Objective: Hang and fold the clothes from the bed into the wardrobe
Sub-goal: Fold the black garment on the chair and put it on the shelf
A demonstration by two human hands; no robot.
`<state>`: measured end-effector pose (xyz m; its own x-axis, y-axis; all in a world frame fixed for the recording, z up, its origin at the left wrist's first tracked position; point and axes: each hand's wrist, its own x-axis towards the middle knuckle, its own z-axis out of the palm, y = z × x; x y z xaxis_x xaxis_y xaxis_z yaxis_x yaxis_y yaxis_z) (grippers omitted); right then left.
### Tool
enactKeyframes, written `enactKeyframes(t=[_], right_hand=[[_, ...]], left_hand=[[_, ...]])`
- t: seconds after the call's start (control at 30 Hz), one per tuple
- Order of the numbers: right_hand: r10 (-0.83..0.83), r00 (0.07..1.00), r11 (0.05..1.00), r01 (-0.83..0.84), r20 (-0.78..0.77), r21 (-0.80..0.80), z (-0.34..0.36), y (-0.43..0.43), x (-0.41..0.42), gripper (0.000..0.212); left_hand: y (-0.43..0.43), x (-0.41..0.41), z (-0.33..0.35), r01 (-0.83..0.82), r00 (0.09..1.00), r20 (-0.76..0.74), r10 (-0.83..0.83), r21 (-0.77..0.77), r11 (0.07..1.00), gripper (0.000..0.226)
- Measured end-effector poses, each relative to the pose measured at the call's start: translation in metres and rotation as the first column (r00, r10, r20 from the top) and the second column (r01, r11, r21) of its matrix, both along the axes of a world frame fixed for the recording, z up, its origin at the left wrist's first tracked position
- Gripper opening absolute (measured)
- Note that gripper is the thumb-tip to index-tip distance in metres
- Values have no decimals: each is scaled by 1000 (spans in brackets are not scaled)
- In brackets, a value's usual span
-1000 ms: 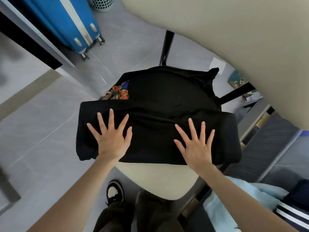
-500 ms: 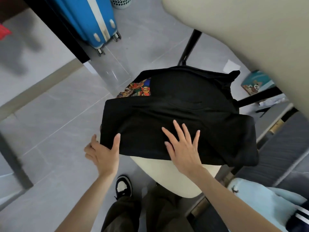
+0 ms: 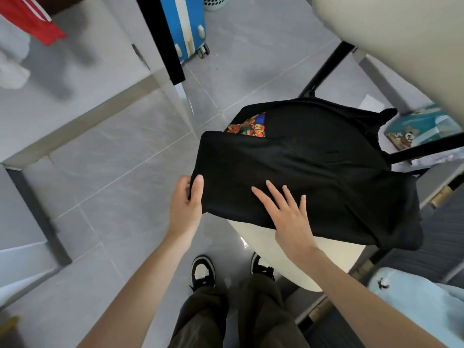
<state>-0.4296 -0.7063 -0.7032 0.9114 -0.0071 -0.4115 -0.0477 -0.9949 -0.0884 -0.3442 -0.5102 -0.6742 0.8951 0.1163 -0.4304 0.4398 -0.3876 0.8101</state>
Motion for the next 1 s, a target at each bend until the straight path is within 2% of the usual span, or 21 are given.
enactKeyframes(t=[0.07,0.17,0.27,0.33,0.4,0.43,0.47,0.53,0.67,0.8,0.87,0.9,0.97,1.0], right_hand=[[14,999,1000,-14,33,-3,5,-3,-1,119],[63,998,998,-63,14,10,10,-1,-4,113],[83,992,993,-74,-98,93,8,5,-9,106],[85,987,984,-61,-138,168,5,6,-13,101],[60,990,962,-25,-125,270,6,1,-16,95],[13,994,941,24,-106,338,7,-2,-18,89],[-64,995,911,92,-83,403,10,-7,-20,81],[-267,963,840,247,-28,483,16,-17,-26,64],[-558,813,779,444,167,443,25,-62,-47,47],[-759,618,643,665,204,380,30,-127,-67,43],[-851,506,518,769,139,375,28,-160,-75,46],[-901,430,418,819,62,392,27,-175,-78,48],[-960,260,200,895,-101,399,22,-202,-79,53],[-968,202,135,916,-145,377,18,-211,-80,51]], left_hand=[[7,9,0,5,999,37,-7,43,999,37],[20,14,-13,-62,996,-55,70,131,989,31],[27,6,-26,35,982,-185,34,359,933,30],[20,-3,-27,78,985,-171,11,501,862,27],[4,-12,-21,80,996,-11,-91,580,810,39],[-7,-18,-17,113,977,76,-198,600,792,44],[-19,-23,-14,172,938,136,-318,614,770,48],[-46,-36,-8,322,847,141,-512,629,707,51],[-106,-66,-7,541,745,45,-665,541,644,55],[-162,-89,-18,684,653,-74,-754,485,545,59],[-187,-98,-25,721,623,-118,-773,469,510,65],[-198,-102,-28,732,623,-148,-768,458,505,71],[-220,-108,-33,737,653,-238,-719,419,530,87],[-229,-110,-36,727,676,-281,-681,406,554,95]])
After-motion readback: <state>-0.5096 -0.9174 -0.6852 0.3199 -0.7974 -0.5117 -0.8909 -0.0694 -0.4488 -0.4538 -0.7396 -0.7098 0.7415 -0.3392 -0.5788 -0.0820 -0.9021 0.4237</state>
